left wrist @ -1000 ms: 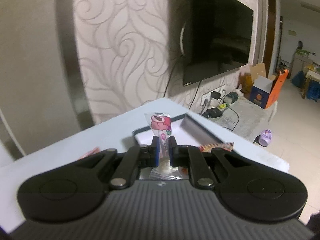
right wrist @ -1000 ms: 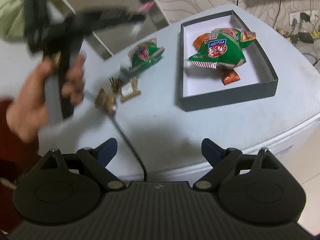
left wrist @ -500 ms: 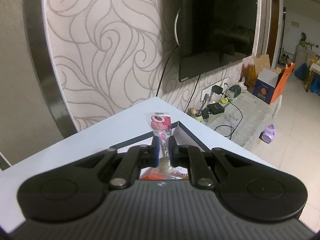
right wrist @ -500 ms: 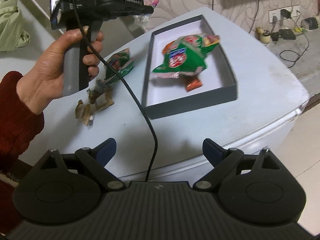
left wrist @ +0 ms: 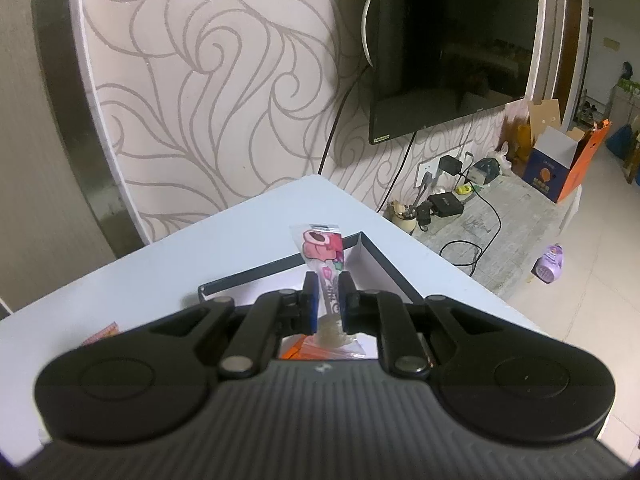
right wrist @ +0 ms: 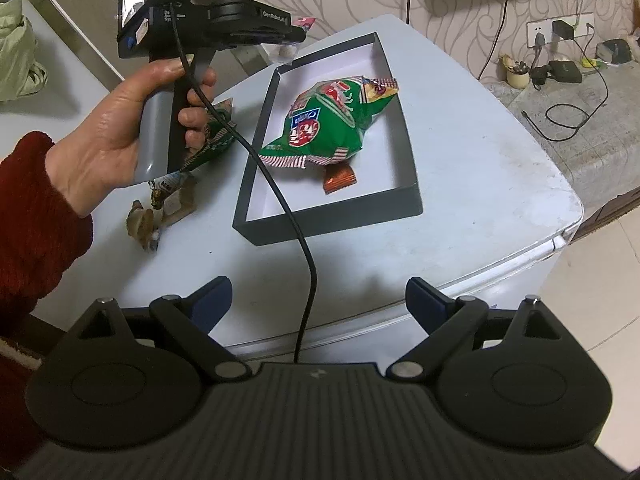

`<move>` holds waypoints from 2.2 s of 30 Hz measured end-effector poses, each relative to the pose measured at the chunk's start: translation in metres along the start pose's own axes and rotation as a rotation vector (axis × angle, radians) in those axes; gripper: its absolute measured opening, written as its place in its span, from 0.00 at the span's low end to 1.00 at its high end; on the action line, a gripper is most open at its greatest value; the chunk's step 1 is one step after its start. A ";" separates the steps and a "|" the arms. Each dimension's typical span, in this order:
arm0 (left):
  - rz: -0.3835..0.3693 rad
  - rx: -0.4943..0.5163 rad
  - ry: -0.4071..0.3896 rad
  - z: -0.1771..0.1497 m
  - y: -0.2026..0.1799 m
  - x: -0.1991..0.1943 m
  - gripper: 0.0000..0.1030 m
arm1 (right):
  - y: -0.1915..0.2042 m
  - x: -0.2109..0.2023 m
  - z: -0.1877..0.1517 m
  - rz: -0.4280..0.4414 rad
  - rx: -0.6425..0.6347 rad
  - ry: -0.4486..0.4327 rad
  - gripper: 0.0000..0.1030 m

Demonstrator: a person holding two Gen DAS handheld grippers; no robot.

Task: Organize snacks
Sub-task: 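Carry the pink-wrapped candy over the gray box and open left tool, then grasp the tan peanut snack bag on the table with left tool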

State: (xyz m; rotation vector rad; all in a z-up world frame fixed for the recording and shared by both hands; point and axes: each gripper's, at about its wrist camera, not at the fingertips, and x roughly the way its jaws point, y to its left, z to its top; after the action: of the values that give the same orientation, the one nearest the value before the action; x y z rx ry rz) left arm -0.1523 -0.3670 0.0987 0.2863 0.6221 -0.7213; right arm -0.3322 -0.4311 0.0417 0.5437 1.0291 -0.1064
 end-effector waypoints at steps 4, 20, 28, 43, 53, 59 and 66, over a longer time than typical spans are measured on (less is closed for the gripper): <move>0.010 0.001 -0.003 0.001 -0.002 0.003 0.14 | -0.006 0.001 0.005 0.002 0.000 -0.005 0.93; 0.025 0.008 -0.001 0.003 -0.001 0.010 0.76 | -0.011 0.006 0.026 0.028 -0.044 -0.018 0.93; -0.008 -0.016 -0.099 0.003 0.006 -0.021 0.76 | -0.008 0.014 0.034 0.052 -0.056 -0.017 0.93; 0.143 -0.048 -0.194 -0.102 0.065 -0.139 0.76 | 0.043 0.025 0.072 0.316 -0.043 -0.165 0.93; 0.297 -0.078 -0.085 -0.194 0.143 -0.191 0.75 | 0.115 0.065 0.049 0.360 -0.130 -0.034 0.93; 0.265 -0.175 -0.011 -0.207 0.186 -0.168 0.75 | 0.135 0.070 0.035 0.337 -0.135 0.001 0.93; 0.206 -0.249 0.002 -0.210 0.206 -0.146 0.51 | 0.146 0.073 0.025 0.304 -0.137 0.001 0.93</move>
State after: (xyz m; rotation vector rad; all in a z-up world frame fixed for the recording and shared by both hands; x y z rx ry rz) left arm -0.1850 -0.0470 0.0317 0.1186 0.6660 -0.4406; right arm -0.2258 -0.3044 0.0459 0.5684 0.9360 0.2314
